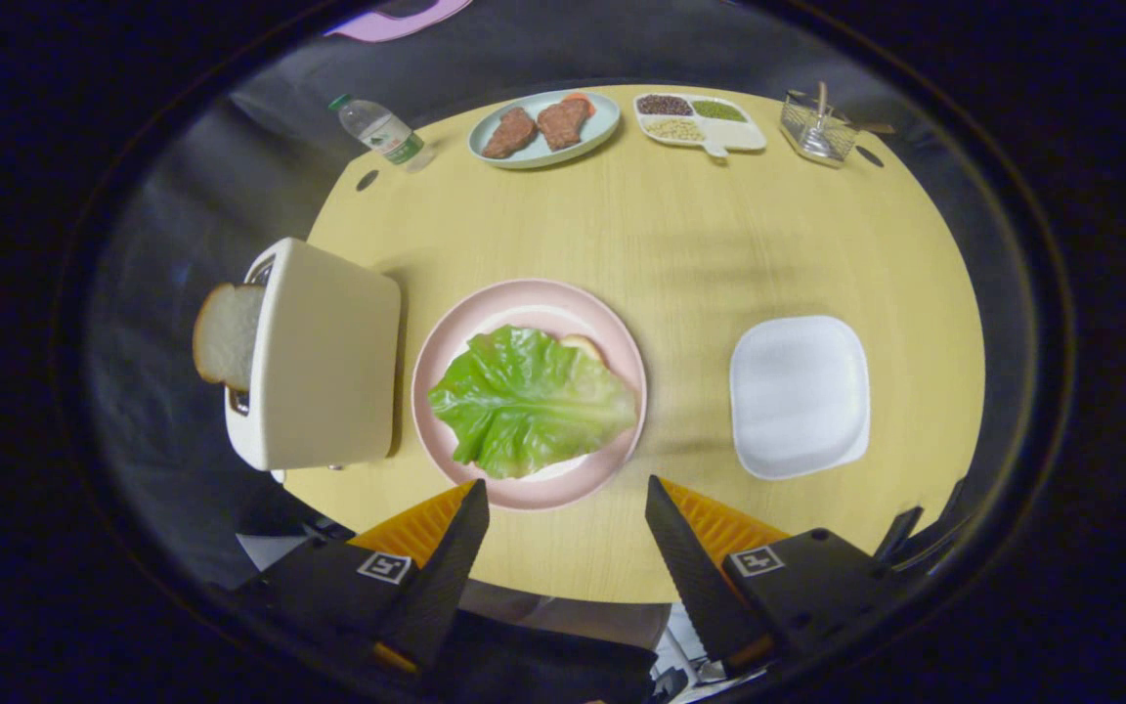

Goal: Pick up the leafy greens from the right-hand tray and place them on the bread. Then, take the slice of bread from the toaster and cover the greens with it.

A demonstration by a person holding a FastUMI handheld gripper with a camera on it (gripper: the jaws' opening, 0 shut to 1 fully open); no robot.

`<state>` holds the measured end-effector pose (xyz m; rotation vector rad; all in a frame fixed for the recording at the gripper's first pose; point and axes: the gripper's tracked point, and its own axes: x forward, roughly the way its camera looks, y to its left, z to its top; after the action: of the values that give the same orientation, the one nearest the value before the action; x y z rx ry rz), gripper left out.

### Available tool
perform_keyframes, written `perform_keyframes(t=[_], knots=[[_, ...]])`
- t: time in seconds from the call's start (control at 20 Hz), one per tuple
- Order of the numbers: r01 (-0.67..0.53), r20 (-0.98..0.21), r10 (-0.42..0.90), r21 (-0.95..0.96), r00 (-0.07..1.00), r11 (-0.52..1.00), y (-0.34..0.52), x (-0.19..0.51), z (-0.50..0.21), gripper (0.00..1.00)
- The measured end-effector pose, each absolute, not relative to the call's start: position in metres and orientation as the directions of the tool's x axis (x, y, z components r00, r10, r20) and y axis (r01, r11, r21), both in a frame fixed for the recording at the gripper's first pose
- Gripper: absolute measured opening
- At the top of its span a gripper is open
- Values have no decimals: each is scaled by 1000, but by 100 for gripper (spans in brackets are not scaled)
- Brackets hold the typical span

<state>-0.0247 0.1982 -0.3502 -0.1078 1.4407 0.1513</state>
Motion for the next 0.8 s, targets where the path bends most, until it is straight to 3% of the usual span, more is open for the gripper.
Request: perform_keyframes(t=[0.2,0.4,0.8], knots=[[-167,-987,100,78,124,983,243,-29,-306,100],[-238,-977,117,73,176,968,289,-2,-270,100],[-250,-969,203,163,142,954,394,14,-233,100]])
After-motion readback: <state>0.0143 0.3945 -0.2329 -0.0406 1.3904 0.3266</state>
